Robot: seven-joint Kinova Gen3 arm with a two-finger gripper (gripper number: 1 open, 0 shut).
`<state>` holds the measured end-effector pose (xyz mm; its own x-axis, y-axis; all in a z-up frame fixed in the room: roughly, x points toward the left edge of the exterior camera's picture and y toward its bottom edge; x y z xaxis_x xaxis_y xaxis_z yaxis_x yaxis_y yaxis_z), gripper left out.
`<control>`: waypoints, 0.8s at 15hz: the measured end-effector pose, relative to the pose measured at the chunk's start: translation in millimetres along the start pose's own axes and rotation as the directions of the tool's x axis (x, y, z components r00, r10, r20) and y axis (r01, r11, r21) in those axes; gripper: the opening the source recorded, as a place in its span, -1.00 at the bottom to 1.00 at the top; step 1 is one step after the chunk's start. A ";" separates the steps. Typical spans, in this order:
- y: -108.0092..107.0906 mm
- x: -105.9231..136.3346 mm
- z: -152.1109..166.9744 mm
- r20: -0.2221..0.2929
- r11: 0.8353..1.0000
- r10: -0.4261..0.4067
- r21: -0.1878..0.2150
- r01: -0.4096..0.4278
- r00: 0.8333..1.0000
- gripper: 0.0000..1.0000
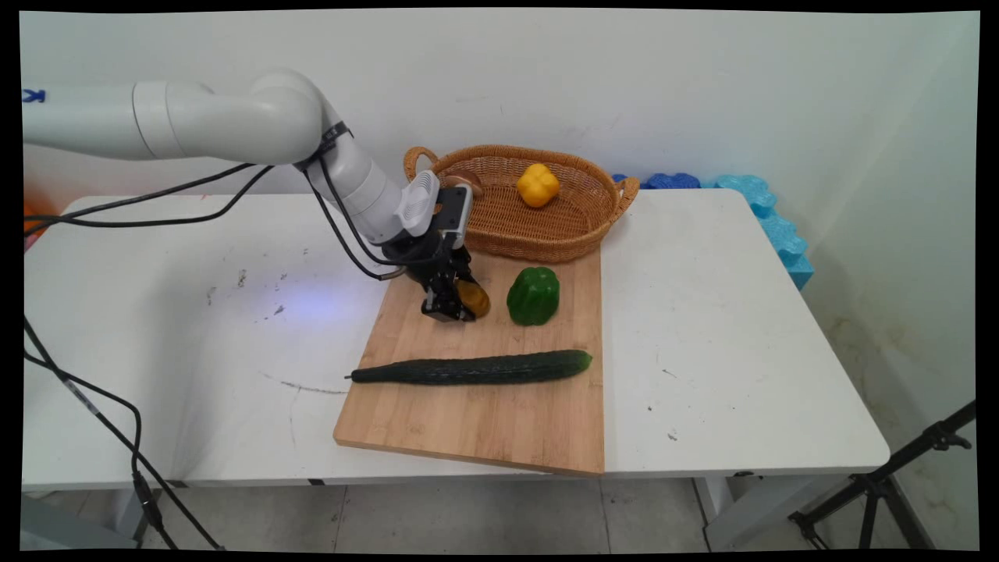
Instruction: Place the picked object in the vegetable basket
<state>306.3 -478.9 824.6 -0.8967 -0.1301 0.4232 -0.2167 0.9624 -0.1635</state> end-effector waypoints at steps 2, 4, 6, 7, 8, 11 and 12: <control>0.4 3.1 -0.3 0.001 1.000 -0.007 -0.005 0.007 1.000 -1.00; 0.0 6.9 -2.4 -0.001 1.000 -0.016 -0.005 0.016 1.000 -1.00; -2.0 13.5 -7.4 -0.009 0.999 -0.035 0.004 0.035 0.999 -1.00; -3.5 17.4 -10.6 -0.015 0.999 -0.049 0.010 0.049 0.999 -1.00; -5.6 22.1 -14.7 -0.023 0.997 -0.068 0.019 0.069 0.997 -1.00; -12.7 35.2 -26.8 -0.050 0.991 -0.127 0.045 0.129 0.991 -1.00; -15.6 40.2 -31.1 -0.060 0.987 -0.148 0.054 0.151 0.987 -1.00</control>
<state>285.7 -491.7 871.9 -0.8299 -0.2562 0.4957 -0.3702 0.9175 -0.1456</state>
